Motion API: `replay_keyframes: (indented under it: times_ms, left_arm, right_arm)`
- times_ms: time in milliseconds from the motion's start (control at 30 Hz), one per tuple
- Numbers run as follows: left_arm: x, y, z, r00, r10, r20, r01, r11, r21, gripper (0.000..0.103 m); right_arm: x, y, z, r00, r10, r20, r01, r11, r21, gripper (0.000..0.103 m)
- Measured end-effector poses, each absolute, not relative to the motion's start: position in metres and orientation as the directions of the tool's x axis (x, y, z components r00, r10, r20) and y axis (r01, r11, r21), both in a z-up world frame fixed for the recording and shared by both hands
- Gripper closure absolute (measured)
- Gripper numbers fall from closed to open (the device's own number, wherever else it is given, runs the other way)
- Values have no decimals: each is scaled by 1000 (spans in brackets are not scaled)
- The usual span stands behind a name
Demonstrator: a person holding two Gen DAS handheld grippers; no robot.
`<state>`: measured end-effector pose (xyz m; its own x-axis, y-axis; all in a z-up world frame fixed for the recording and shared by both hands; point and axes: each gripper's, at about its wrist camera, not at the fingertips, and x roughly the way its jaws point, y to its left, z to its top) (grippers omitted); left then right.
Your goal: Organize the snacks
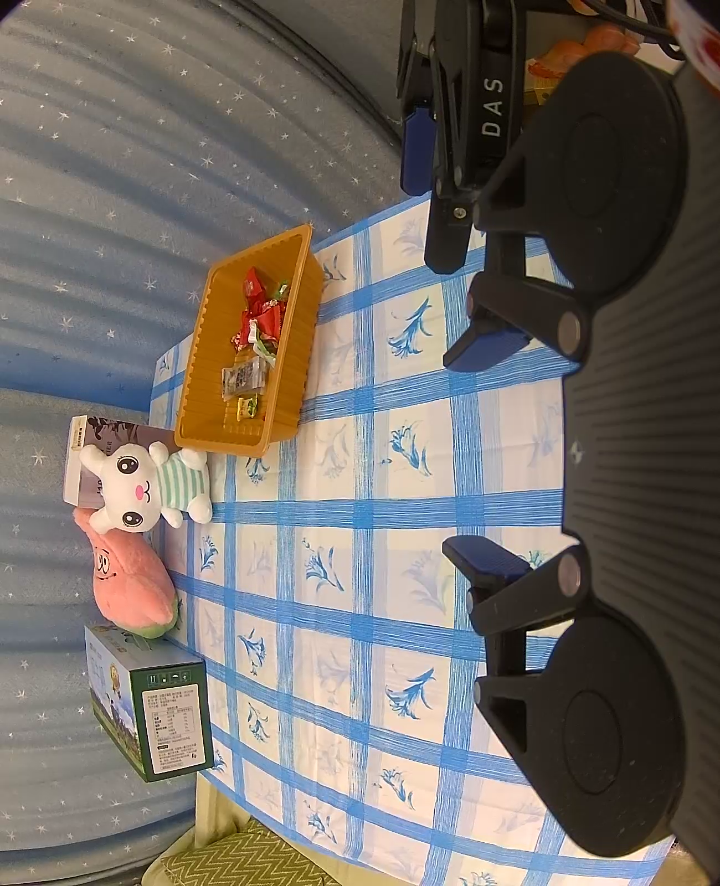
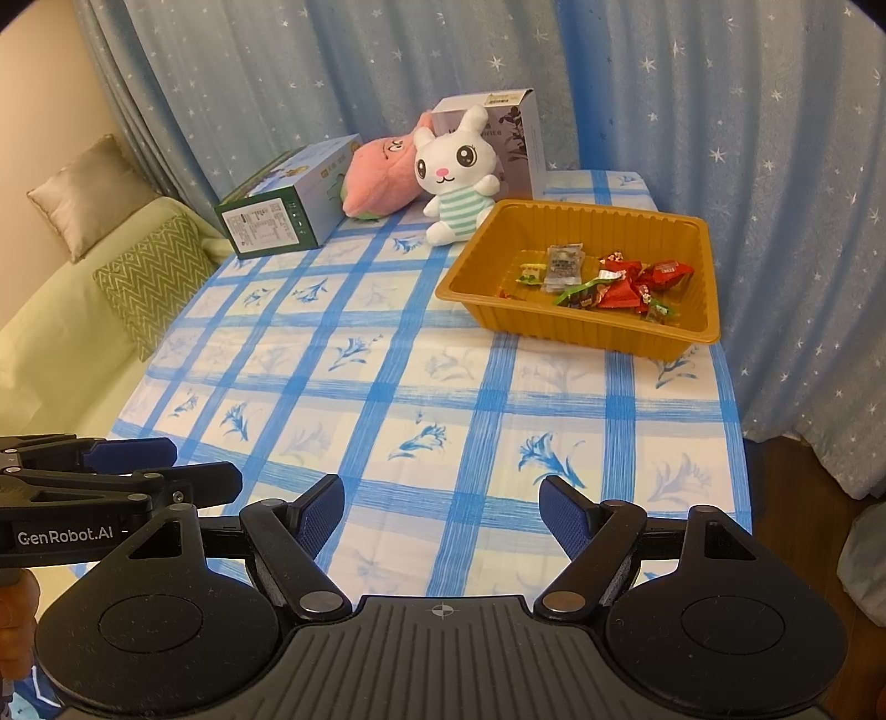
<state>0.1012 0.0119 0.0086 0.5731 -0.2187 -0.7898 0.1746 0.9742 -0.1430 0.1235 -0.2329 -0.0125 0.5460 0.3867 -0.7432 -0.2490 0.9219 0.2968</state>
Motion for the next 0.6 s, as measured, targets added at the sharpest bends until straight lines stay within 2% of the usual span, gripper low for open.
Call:
replay_keyframes:
  times_ms: [600]
  left_arm:
    - [101,13,10,577,-220,-787,177,974,-143,40]
  right_arm:
    - [123,-232,-13,548,384,-743,-246,923,296,26]
